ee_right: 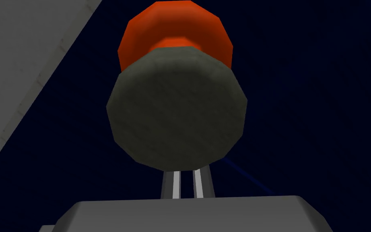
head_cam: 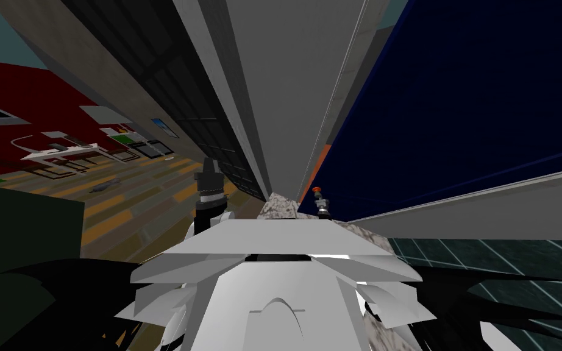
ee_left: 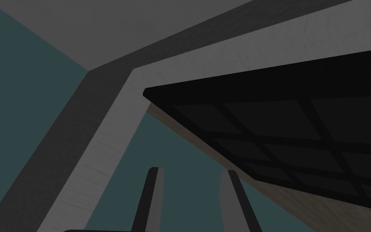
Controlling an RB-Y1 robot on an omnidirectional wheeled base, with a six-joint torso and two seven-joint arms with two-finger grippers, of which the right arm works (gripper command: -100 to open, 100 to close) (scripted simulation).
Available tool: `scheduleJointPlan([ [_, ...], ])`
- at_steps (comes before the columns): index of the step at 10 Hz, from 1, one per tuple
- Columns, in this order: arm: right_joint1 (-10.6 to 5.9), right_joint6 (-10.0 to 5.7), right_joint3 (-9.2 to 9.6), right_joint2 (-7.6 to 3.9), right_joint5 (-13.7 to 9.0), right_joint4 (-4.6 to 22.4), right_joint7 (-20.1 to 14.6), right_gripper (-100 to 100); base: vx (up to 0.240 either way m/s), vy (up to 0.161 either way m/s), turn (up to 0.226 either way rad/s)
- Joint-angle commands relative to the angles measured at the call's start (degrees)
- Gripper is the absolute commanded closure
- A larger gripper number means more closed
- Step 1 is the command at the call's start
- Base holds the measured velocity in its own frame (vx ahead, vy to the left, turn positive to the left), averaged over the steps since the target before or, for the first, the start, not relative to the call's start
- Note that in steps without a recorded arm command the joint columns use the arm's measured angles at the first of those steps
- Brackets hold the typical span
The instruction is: Pull the door open
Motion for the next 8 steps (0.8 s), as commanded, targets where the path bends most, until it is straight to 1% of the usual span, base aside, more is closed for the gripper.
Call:
scheduleJointPlan([
  [1,-1.33,-0.79,1.12,0.39,-0.7,-0.3,-2.5,100,-0.025,-0.007,0.073],
  [2,0.85,0.89,0.46,0.34,-1.3,-1.7,-2.4,-100,-0.044,-0.031,0.016],
  [4,1.09,1.09,0.85,0.6,-2.2,-2.4,-4.3,-100,-0.071,-0.026,0.0],
  [6,1.41,1.33,1.35,0.93,-3.3,-3.3,-6.8,-100,-0.1,0.02,0.106],
  [8,1.77,1.61,1.93,1.31,-4.5,-4.3,-9.7,-100,-0.104,0.015,0.05],
])
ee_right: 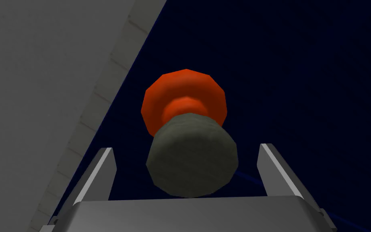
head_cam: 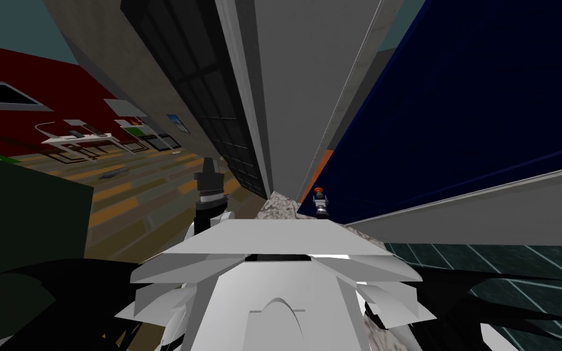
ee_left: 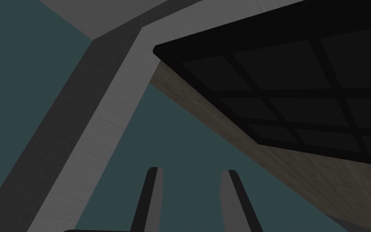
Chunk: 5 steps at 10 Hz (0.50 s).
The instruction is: Pull the door open
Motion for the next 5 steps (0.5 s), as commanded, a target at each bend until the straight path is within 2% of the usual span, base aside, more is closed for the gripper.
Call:
scheduleJointPlan([
  [1,0.63,0.52,0.47,0.35,-1.1,-1.5,-2.5,-100,-0.101,-0.008,0.054],
  [5,1.44,1.15,1.77,1.21,-3.9,-3.8,-9.0,-100,-0.092,-0.02,0.058],
])
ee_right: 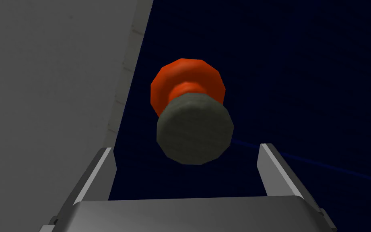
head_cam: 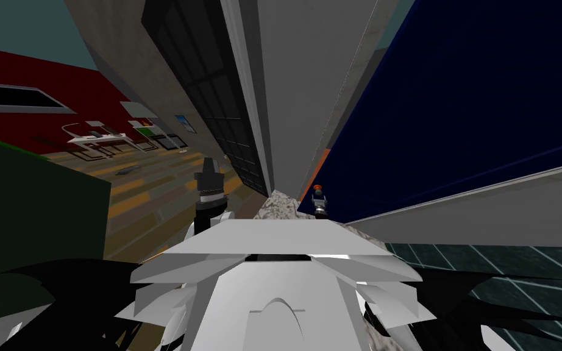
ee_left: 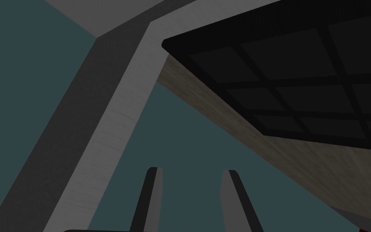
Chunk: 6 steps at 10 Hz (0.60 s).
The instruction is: Pull the door open
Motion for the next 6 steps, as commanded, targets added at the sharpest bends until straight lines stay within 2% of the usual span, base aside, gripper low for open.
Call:
scheduleJointPlan([
  [1,0.38,0.27,0.54,0.35,-1.2,-1.0,-2.8,-100,-0.1,-0.027,0.051],
  [6,1.27,0.96,1.96,1.29,-4.2,-3.5,-9.9,-100,-0.097,-0.021,0.048],
])
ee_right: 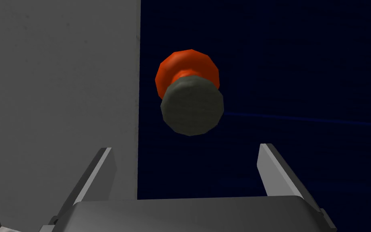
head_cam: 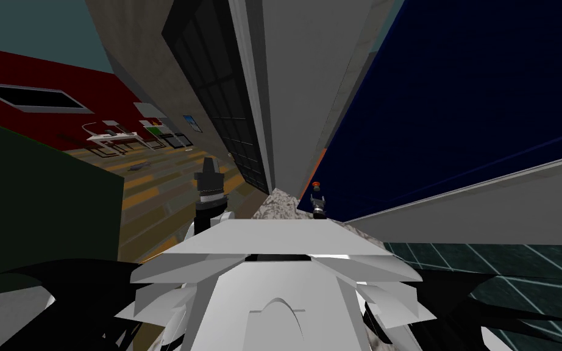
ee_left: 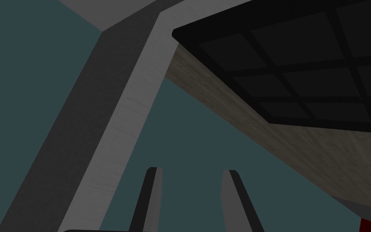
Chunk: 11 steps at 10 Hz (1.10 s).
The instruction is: Pull the door open
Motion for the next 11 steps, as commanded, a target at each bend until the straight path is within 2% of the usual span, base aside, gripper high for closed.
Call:
scheduleJointPlan([
  [1,0.26,0.19,0.39,0.25,-0.8,-0.7,-2.1,-100,-0.084,-0.024,0.041],
  [4,0.62,0.48,0.98,0.63,-2.1,-1.8,-5.0,-100,-0.084,-0.019,0.035],
  [5,0.56,0.42,0.87,0.59,-1.9,-1.6,-4.4,-100,-0.036,-0.006,0.003],
  [6,0.88,-0.16,0.21,-0.81,-2.4,-0.7,-6.1,-100,0.121,0.005,0.14],
  [7,0.96,-0.33,0.01,-1.2,-2.6,-0.4,-6.6,-100,0.217,-0.001,0.137],
  [11,1.66,-1.71,-1.56,-4.42,-3.7,1.8,-10.1,-100,0.2,-0.027,0.124],
])
